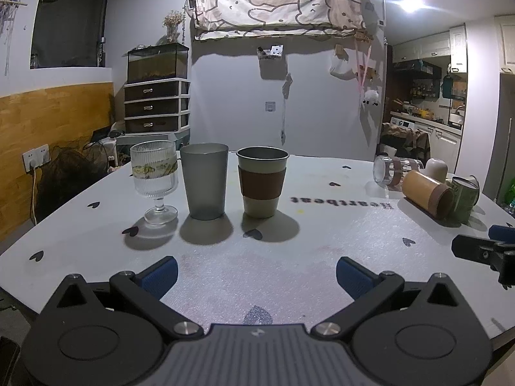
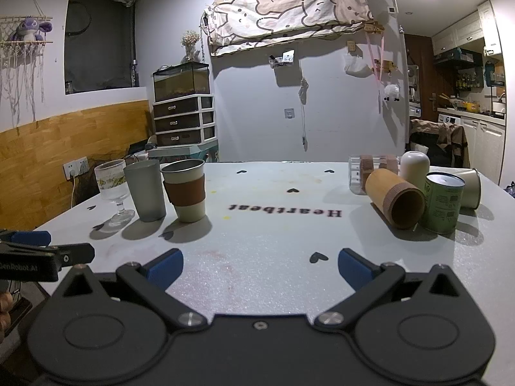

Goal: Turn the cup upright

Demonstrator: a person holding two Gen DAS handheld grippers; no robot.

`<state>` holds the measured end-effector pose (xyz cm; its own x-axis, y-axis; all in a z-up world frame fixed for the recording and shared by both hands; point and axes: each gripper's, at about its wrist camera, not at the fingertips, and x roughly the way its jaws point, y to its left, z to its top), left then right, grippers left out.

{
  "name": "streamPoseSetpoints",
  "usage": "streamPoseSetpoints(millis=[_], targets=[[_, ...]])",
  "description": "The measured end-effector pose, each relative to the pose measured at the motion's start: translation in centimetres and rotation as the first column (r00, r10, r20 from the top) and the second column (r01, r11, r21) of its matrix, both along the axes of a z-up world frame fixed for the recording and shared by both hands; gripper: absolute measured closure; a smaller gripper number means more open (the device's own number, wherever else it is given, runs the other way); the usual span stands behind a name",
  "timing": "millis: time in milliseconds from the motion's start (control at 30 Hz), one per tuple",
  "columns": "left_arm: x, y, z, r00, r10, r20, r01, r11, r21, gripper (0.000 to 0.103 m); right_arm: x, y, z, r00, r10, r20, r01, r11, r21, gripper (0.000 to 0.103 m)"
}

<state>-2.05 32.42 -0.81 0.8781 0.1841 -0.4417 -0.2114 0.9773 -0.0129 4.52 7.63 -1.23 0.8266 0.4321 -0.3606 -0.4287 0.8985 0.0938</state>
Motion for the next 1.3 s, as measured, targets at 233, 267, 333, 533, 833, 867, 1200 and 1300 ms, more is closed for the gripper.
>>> streamPoseSetpoints(millis=[233, 267, 333, 533, 833, 867, 1200, 1300], targets=[[0.05, 0.09, -0.08, 1.000, 0.001, -0.004, -0.001, 1.000, -0.001, 0.000, 0.00, 0.02, -0.01, 1.000, 0.000, 0.000, 0.000, 1.000, 0.000, 0.000], [0.05, 0.09, -0.08, 1.000, 0.002, -0.004, -0.002, 1.000, 0.000, 0.000, 0.01, 0.03, -0.02, 1.000, 0.000, 0.000, 0.000, 1.000, 0.000, 0.000], [0.05, 0.09, -0.08, 1.000, 0.002, -0.005, -0.002, 1.000, 0.000, 0.000, 0.00, 0.02, -0.02, 1.000, -0.001, 0.001, 0.001, 1.000, 0.000, 0.000], [0.17, 0.08, -0.25, 1.000, 0.003, -0.010, -0.003, 1.000, -0.002, 0.000, 0.01, 0.04, -0.04, 1.000, 0.000, 0.000, 0.000, 1.000, 0.000, 0.000], [0.25, 0.10, -0.23, 1.000, 0.003, -0.010, -0.003, 1.000, -0.001, 0.000, 0.01, 0.03, -0.05, 1.000, 0.000, 0.001, 0.000, 1.000, 0.000, 0.000], [0.25, 0.10, -0.23, 1.000, 0.004, -0.010, -0.004, 1.000, -0.001, 0.000, 0.01, 0.03, -0.05, 1.000, 0.000, 0.001, 0.000, 1.000, 0.000, 0.000], [0.25, 0.11, -0.21, 1.000, 0.003, -0.010, -0.003, 1.000, 0.000, 0.000, -0.09, 0.13, 0.04, 1.000, 0.000, 0.002, 0.000, 1.000, 0.000, 0.000], [0.27, 0.16, -0.26, 1.000, 0.004, -0.010, -0.004, 1.000, -0.001, 0.000, -0.08, 0.09, 0.02, 1.000, 0.000, 0.002, 0.000, 1.000, 0.000, 0.000]])
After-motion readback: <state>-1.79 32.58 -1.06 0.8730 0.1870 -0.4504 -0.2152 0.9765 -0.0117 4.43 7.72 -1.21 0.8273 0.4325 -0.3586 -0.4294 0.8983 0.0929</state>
